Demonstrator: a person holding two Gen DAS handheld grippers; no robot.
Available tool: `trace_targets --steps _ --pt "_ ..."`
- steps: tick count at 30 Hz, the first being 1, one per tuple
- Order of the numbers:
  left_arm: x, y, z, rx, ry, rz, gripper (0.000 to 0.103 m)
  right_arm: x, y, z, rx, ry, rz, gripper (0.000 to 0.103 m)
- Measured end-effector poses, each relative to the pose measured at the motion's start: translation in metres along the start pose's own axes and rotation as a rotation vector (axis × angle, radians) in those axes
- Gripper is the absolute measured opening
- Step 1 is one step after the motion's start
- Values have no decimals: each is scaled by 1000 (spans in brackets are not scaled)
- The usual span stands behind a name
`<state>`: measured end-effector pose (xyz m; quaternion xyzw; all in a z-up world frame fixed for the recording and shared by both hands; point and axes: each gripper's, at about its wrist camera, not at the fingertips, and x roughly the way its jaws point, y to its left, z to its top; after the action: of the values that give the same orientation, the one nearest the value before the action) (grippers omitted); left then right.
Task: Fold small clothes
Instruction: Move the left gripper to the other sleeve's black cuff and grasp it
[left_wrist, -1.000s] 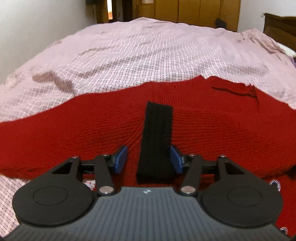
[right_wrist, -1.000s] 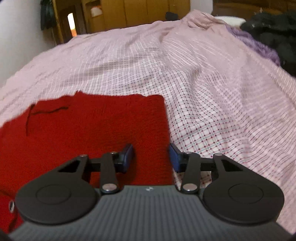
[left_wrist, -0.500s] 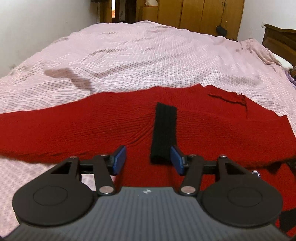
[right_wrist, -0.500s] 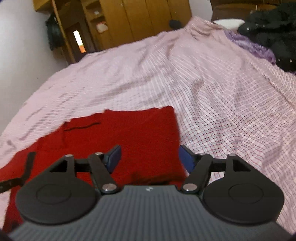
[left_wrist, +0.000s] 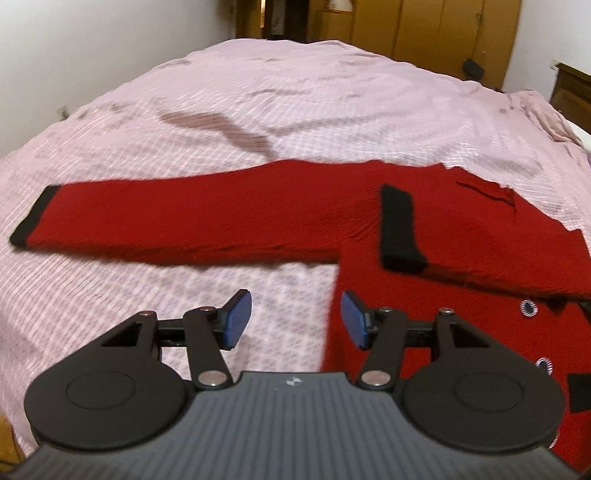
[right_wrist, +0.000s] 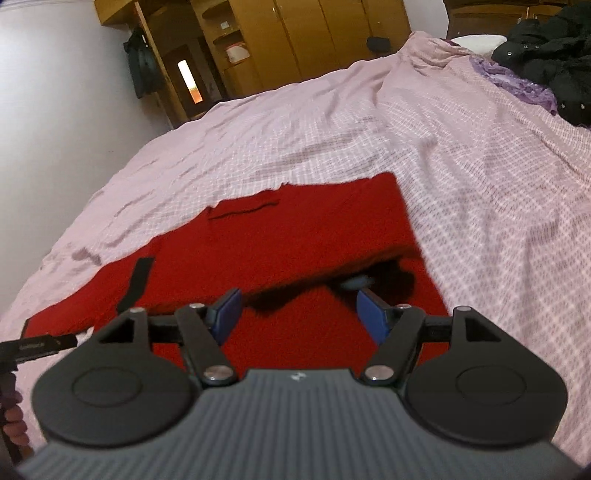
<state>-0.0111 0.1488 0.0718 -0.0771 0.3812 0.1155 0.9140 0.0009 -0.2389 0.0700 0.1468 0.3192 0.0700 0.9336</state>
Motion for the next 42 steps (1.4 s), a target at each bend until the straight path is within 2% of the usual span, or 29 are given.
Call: trace_targets --steps 4,12,18,23,26,31,34,42 --pt "1 22 -6 -42 17 31 65 1 6 -16 -6 19 -8 71" --pt "8 53 -13 -90 44 118 65 17 5 -41 -22 72 -77 71" --pt "12 64 -14 -122 46 127 65 29 4 -52 -52 68 -112 70" --pt "16 67 -15 -127 43 124 65 33 9 -61 -80 48 -125 78" --pt "18 70 -14 -146 35 114 65 34 9 -64 -90 38 -129 80" --pt "20 81 -8 -246 11 79 65 36 6 -65 -83 27 -119 80" --pt "23 87 -3 -302 -13 83 65 37 7 -66 -83 25 -122 80" --pt "52 111 15 -474 -44 50 65 37 7 -67 -90 22 -123 81"
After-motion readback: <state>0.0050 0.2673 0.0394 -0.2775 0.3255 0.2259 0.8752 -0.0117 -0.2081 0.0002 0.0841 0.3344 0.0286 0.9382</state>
